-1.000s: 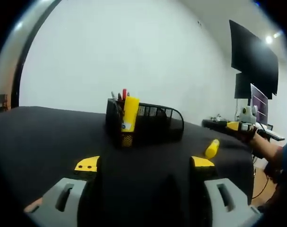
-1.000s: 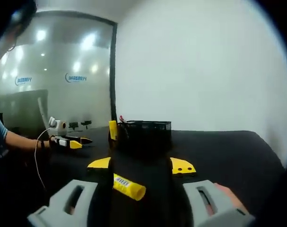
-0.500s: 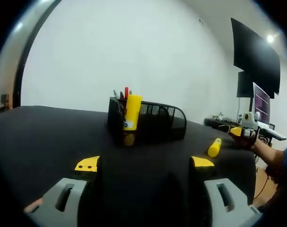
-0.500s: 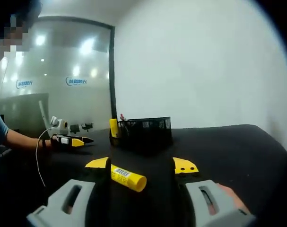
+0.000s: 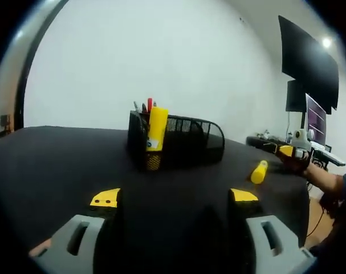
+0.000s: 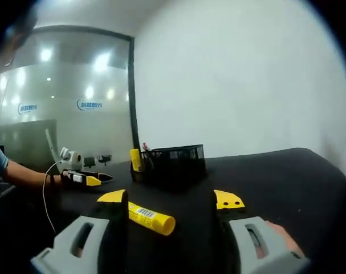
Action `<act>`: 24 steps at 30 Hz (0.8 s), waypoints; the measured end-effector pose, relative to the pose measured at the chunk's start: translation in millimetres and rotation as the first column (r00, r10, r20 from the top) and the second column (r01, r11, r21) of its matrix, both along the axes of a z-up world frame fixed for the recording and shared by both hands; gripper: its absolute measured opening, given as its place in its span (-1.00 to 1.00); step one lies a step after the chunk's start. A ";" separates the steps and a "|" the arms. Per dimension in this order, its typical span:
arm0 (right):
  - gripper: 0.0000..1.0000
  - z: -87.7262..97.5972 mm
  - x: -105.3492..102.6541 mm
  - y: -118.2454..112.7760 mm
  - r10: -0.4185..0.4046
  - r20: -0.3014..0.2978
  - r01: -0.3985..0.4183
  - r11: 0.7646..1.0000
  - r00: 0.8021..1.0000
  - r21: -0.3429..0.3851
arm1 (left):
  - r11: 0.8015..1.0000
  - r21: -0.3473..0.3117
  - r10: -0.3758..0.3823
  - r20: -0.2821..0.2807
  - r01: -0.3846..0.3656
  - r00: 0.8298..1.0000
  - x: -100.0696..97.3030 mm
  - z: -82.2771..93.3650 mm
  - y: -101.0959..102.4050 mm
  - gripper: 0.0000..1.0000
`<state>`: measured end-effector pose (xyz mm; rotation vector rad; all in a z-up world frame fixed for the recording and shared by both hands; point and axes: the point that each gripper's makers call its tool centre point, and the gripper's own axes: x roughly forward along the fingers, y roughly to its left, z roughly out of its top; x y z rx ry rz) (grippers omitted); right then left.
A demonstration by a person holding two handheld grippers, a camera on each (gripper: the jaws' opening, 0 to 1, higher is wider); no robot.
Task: Pick up pens and glue sticks and place them into the holder.
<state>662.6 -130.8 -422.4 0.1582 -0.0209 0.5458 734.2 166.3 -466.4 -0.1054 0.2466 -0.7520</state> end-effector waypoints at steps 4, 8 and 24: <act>0.13 1.3 0.0 -1.6 -0.002 -0.001 0.002 1.000 1.000 0.023 | 0.991 -0.128 -0.038 -0.021 0.035 0.999 -9.4 20.2 -9.2 0.47; 0.15 2.1 0.3 -2.0 0.004 -0.004 -0.004 0.999 1.000 0.040 | 0.986 -0.161 -0.033 0.015 0.035 0.999 -23.8 34.2 -15.0 0.50; 0.18 0.5 -1.5 0.3 0.001 0.001 -0.001 1.000 1.000 0.023 | 0.990 -0.068 -0.121 0.045 0.124 0.992 -62.4 37.9 -61.6 0.58</act>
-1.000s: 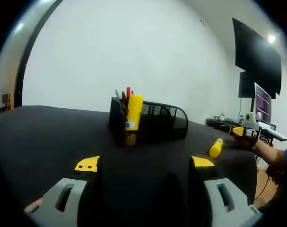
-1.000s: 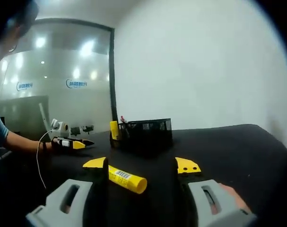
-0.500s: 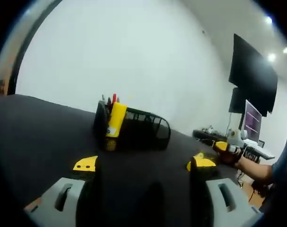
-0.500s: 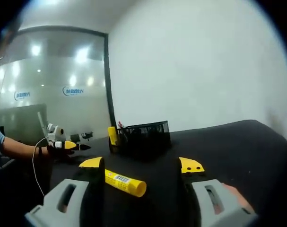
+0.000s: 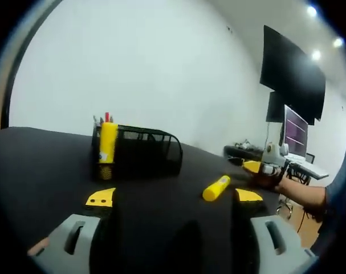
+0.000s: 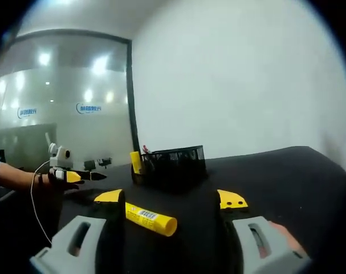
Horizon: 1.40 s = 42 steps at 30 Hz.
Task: Pick up pens and glue sticks and place them into the holder.
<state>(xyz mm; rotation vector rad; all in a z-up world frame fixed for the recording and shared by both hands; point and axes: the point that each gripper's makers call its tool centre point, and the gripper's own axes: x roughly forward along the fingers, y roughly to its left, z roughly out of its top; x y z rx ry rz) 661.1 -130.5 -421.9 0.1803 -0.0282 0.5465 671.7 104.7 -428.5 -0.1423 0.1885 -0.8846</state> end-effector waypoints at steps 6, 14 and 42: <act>0.19 -1.8 -0.4 3.0 0.010 -0.001 -0.010 1.000 1.000 -0.018 | 1.000 0.006 -0.016 0.013 0.016 1.000 1.5 3.8 -17.5 0.61; 0.18 0.3 -2.3 2.4 0.010 0.010 -0.009 1.000 1.000 -0.016 | 0.996 0.053 -0.066 0.006 0.065 0.998 -7.2 -3.8 -42.2 0.67; 0.14 7.3 -6.9 4.4 0.025 0.049 -0.024 1.000 0.998 -0.016 | 0.971 0.186 -0.148 -0.007 0.147 0.989 3.7 -29.4 -67.2 0.16</act>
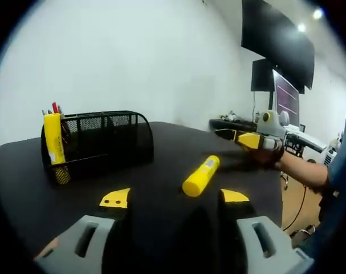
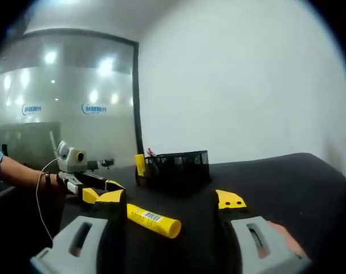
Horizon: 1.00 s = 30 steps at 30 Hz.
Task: Pick up pens and glue sticks and place them into the holder.
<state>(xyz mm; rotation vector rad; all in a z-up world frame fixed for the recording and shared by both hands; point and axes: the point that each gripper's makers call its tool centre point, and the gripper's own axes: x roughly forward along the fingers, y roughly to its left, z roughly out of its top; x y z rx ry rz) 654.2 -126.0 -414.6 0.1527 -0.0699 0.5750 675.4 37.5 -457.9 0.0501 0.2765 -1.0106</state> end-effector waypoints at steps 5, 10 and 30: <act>0.14 0.8 0.1 0.0 0.001 0.004 -0.001 1.000 1.000 0.001 | 1.000 -0.017 -0.013 -0.005 0.013 1.000 1.3 2.4 -5.9 0.15; 0.13 1.5 0.1 -0.1 0.001 0.006 -0.001 1.000 1.000 0.004 | 1.000 -0.005 -0.024 -0.006 0.024 1.000 1.6 -0.6 -8.1 0.16; 0.12 3.0 1.1 -2.6 -0.004 0.013 0.004 1.000 1.000 0.006 | 0.998 0.021 -0.056 -0.013 0.056 0.998 -1.0 -10.7 -18.7 0.21</act>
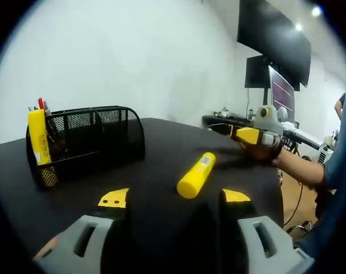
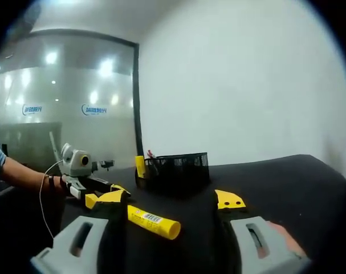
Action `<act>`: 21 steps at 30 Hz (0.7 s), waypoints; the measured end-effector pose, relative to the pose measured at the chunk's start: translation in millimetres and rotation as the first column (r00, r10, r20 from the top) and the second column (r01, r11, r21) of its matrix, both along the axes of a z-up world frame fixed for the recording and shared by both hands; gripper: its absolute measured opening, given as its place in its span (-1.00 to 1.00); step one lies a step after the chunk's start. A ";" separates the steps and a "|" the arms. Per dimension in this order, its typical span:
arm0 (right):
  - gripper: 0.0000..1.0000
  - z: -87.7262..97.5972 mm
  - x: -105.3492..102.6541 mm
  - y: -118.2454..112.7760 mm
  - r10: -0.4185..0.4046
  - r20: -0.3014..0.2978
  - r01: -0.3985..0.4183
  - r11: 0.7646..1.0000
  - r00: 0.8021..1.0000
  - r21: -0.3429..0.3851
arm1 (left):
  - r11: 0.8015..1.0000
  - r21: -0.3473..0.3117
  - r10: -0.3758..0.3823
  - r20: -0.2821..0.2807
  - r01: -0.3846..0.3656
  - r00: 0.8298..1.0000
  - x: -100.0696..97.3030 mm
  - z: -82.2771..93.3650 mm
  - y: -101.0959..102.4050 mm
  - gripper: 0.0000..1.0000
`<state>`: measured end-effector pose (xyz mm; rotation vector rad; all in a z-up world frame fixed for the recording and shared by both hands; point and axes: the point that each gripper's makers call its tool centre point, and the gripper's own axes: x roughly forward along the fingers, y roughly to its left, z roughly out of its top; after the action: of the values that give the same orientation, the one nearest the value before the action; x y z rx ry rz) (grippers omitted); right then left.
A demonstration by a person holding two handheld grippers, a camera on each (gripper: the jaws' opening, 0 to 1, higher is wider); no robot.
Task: Pick up pens and glue sticks and place them into the holder.
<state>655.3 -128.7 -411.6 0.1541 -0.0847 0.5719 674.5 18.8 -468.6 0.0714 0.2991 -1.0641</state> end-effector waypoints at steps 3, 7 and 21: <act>0.12 0.4 0.2 -0.6 -0.001 0.001 0.001 1.000 1.000 0.001 | 1.000 0.007 -0.003 0.000 0.003 1.000 -0.5 -2.4 -1.1 0.23; 0.11 0.7 0.1 -1.0 -0.003 0.003 0.003 1.000 1.000 0.004 | 1.000 -0.001 0.000 0.002 0.000 1.000 -2.8 -0.9 -0.1 0.23; 0.08 0.8 2.4 -7.6 -0.028 -0.006 0.029 0.999 1.000 0.027 | 0.999 -0.009 -0.044 0.022 0.044 0.999 2.8 3.3 -11.0 0.19</act>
<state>657.7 -136.3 -410.7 0.1802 -0.0891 0.5421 677.3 7.8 -465.3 0.0818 0.2738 -1.1080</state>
